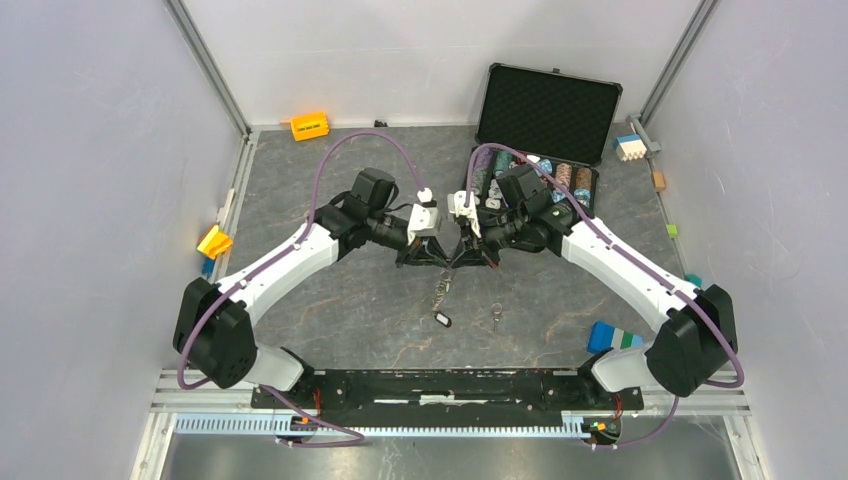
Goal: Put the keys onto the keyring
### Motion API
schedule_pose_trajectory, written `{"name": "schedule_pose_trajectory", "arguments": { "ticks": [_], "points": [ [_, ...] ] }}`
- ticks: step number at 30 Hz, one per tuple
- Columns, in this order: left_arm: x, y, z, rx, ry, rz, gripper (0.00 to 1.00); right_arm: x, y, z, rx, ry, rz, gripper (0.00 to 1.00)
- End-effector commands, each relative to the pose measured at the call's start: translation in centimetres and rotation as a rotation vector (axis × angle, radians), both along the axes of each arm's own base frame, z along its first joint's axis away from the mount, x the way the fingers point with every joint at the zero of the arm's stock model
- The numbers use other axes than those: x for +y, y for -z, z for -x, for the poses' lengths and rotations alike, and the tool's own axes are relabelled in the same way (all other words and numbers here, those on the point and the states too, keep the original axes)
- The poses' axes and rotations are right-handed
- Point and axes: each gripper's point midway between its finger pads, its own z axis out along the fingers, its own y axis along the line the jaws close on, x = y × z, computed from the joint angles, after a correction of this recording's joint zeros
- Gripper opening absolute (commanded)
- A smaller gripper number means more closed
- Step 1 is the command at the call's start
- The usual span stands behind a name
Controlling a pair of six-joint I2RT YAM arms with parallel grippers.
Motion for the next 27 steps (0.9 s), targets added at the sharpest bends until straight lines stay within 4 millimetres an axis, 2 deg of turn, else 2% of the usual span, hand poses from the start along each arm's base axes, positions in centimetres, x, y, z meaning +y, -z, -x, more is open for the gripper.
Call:
{"name": "schedule_pose_trajectory", "arguments": {
  "ticks": [1, 4, 10, 27],
  "points": [
    [-0.37, -1.12, -0.43, -0.081, 0.023, 0.019, 0.18, 0.42, -1.98, -0.69, -0.072, -0.014, -0.004, 0.0],
    [-0.3, -1.1, -0.41, -0.091, 0.025, 0.02, 0.18, 0.25, -1.98, -0.85, -0.084, -0.006, 0.019, 0.0],
    [-0.28, -1.39, -0.54, -0.115, 0.026, 0.024, 0.27, 0.06, -1.7, -0.89, -0.091, -0.004, 0.062, 0.0],
    [-0.88, -1.22, -0.42, -0.129, 0.029, 0.052, 0.27, 0.29, -1.32, -0.58, -0.081, -0.014, 0.097, 0.0]
  ]
}}
